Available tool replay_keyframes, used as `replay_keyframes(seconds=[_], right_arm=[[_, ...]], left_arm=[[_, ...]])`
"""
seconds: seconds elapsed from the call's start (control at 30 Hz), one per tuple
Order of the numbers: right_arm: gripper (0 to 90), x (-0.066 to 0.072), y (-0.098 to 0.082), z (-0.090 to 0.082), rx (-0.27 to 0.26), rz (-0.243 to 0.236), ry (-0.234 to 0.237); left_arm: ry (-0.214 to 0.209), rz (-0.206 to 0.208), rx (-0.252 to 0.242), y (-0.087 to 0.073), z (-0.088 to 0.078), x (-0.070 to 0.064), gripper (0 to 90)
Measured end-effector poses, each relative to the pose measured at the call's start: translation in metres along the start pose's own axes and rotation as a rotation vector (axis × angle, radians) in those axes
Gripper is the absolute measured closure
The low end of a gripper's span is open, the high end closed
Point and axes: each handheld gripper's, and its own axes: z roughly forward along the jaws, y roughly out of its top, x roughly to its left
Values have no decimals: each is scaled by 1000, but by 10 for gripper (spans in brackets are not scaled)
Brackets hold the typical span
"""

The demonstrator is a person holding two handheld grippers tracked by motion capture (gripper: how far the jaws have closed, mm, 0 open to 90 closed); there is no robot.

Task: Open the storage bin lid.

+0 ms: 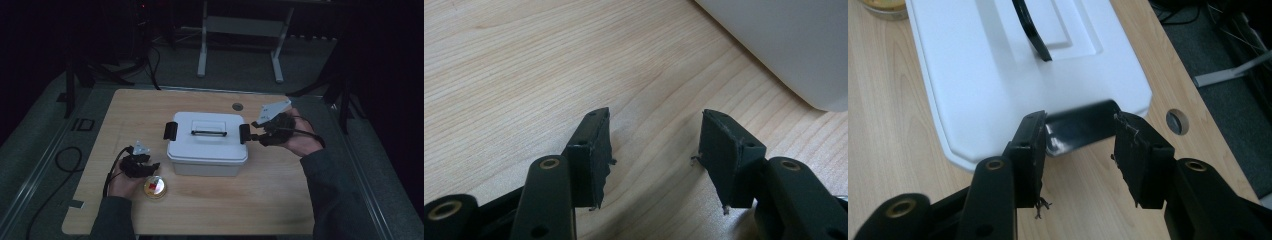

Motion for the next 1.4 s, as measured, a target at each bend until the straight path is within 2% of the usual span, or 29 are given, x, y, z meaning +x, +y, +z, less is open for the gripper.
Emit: replay_keyframes(seconds=[0.2, 0.77, 1.13, 1.4], right_arm=[[551, -1, 15, 4, 11, -32, 11], [552, -2, 54, 16, 120, -127, 48], [540, -1, 68, 23, 155, -147, 70], [538, 4, 84, 28, 174, -182, 87]], left_arm=[[2, 0, -1, 0, 0, 0, 466], [1, 0, -6, -1, 0, 0, 464], [-1, 0, -6, -1, 0, 0, 465], [-1, 1, -6, -1, 0, 0, 465]])
